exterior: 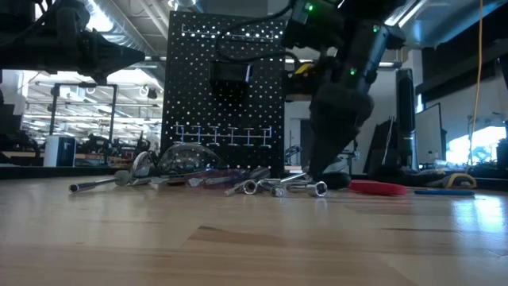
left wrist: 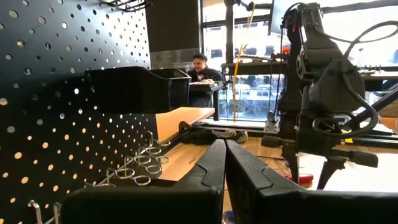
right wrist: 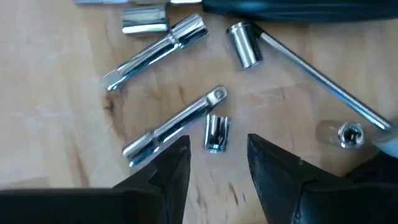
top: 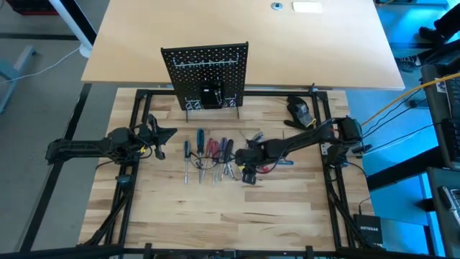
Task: Hang tools onto peg board
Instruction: Put the bottom right metal socket into the black bin on the peg board
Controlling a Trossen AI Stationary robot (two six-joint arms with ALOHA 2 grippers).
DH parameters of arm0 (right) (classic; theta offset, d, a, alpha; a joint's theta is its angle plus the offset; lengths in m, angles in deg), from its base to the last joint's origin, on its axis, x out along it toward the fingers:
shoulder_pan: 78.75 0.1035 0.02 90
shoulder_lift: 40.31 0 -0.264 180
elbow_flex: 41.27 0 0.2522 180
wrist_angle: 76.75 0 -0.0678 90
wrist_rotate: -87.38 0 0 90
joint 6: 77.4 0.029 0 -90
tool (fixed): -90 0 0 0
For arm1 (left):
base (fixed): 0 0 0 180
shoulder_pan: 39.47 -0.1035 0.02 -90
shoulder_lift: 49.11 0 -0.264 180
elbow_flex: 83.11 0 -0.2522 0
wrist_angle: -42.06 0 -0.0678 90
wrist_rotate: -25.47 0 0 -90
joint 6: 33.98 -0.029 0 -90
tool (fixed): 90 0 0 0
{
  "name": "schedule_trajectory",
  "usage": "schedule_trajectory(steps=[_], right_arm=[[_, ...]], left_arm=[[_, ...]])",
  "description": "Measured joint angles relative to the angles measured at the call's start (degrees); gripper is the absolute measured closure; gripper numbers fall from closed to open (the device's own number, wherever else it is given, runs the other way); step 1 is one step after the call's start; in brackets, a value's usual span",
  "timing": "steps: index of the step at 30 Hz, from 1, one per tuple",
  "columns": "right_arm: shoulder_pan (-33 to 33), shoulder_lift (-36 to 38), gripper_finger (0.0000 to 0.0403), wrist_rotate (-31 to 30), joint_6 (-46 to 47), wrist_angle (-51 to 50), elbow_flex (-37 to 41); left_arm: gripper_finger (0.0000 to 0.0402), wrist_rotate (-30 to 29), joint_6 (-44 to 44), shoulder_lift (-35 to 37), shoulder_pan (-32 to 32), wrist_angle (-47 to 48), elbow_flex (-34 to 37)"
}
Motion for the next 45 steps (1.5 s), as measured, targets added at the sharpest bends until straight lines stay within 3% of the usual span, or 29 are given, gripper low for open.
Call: schedule_trajectory(steps=[15,27,37,45], right_arm=[[-0.5,-4.9,0.0244,-1.2,0.4,2.3,-0.2],[-0.8,-5.1,0.0345,-1.9,0.1,2.3,-0.1],[-0.8,-3.4,0.0330,-4.5,-1.2,2.0,0.2],[-1.0,4.7,0.0336,-7.8,-2.0,1.5,0.3]], left_arm=[[0.0400,0.0,-0.2,0.0,0.0,0.0,0.0],[0.0400,0.0,-0.2,0.0,0.0,0.0,0.0],[0.0400,0.0,-0.2,0.0,0.0,0.0,0.0],[0.0400,0.0,-0.2,0.0,0.0,0.0,0.0]])
